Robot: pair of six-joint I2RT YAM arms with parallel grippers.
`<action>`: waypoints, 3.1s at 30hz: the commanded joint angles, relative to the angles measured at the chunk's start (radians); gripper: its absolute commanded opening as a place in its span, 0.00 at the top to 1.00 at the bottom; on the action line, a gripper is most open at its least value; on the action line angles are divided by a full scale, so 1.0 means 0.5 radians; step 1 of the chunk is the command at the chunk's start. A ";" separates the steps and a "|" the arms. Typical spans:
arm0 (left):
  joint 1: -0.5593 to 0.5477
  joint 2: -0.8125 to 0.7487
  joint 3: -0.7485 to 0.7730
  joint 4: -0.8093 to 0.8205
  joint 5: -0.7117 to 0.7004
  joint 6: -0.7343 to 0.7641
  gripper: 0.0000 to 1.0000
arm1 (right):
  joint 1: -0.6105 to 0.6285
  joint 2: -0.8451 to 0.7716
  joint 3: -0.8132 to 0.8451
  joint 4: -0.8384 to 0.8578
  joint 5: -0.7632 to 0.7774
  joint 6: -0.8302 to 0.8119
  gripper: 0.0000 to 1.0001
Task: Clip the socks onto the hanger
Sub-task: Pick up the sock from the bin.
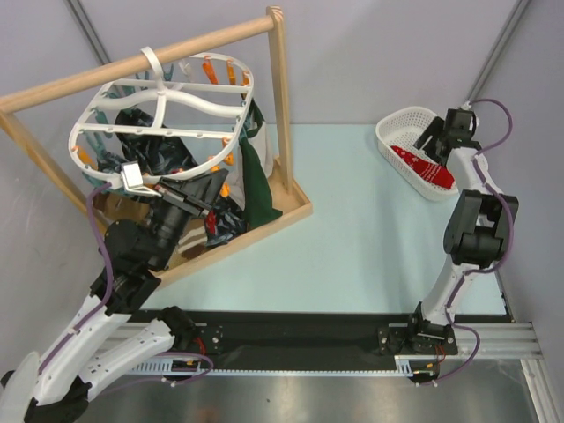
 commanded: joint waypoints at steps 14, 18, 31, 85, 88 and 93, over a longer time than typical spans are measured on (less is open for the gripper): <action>0.008 -0.018 -0.108 0.009 0.066 0.014 1.00 | -0.231 0.688 0.451 -0.224 0.390 0.608 0.22; 0.008 -0.015 -0.108 0.022 0.082 0.024 1.00 | -0.243 0.839 0.553 -0.200 0.442 0.605 0.26; 0.008 0.034 -0.099 0.009 0.088 0.054 1.00 | -0.169 0.974 0.789 0.089 0.516 0.240 1.00; 0.008 0.108 -0.093 0.018 0.134 0.116 1.00 | -0.338 1.149 0.504 0.804 0.022 0.998 0.85; 0.008 0.111 -0.096 0.022 0.143 0.103 1.00 | -0.329 1.085 0.526 0.810 0.022 0.909 1.00; 0.008 0.114 -0.117 0.028 0.174 0.064 1.00 | -0.317 0.895 0.452 0.865 0.028 0.725 1.00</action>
